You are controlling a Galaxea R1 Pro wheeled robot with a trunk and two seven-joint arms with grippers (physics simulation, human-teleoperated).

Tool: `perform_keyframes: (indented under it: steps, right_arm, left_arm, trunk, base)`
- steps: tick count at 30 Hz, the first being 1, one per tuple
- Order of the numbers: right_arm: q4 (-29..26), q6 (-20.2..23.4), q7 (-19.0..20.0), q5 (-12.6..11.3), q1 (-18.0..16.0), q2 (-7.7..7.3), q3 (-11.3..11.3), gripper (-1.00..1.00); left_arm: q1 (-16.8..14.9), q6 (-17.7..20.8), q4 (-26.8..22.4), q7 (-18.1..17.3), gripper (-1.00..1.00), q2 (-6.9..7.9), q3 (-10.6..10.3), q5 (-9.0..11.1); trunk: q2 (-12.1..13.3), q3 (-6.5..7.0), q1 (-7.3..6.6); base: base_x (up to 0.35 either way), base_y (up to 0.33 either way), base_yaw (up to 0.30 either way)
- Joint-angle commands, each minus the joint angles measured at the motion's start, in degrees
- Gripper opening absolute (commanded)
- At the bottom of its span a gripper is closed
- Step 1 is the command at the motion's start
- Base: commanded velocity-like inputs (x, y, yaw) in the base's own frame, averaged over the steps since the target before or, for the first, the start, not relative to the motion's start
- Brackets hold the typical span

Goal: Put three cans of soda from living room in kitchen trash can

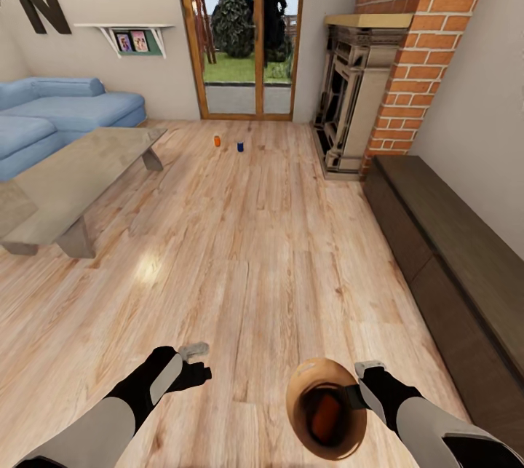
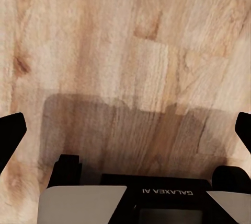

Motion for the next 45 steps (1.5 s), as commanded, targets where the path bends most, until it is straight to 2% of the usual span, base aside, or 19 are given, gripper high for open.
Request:
perform_keyframes:
  steps: [1,6,16,45]
  right_arm:
    - [0.00,-0.03,0.28,-0.33,0.00,-0.01,-0.14,-1.00]
    - [0.06,-0.17,0.27,-0.33,0.01,0.00,-0.13,-1.00]
    - [0.41,-3.20,0.26,-0.33,0.62,0.02,-0.08,-1.00]
    - [0.49,-3.52,0.26,-0.33,0.77,0.04,-0.07,-1.00]
  left_arm:
    - [0.00,-0.01,0.00,0.00,1.00,0.00,0.00,0.00]
    - [0.00,0.02,0.00,0.01,1.00,0.00,-0.03,0.01]
    - [0.00,0.06,0.00,0.06,1.00,0.00,0.01,0.03]
    - [0.00,-0.02,0.02,0.03,1.00,-0.07,0.02,0.02]
  trunk:
    - [0.00,0.10,0.00]
    - [0.00,0.56,0.00]
    - [0.00,1.49,0.00]
    - [0.00,4.19,0.00]
  base:
    - [0.000,0.000,0.000]
    - [0.000,0.000,0.000]
    - [0.000,0.000,0.000]
    - [0.000,0.000,0.000]
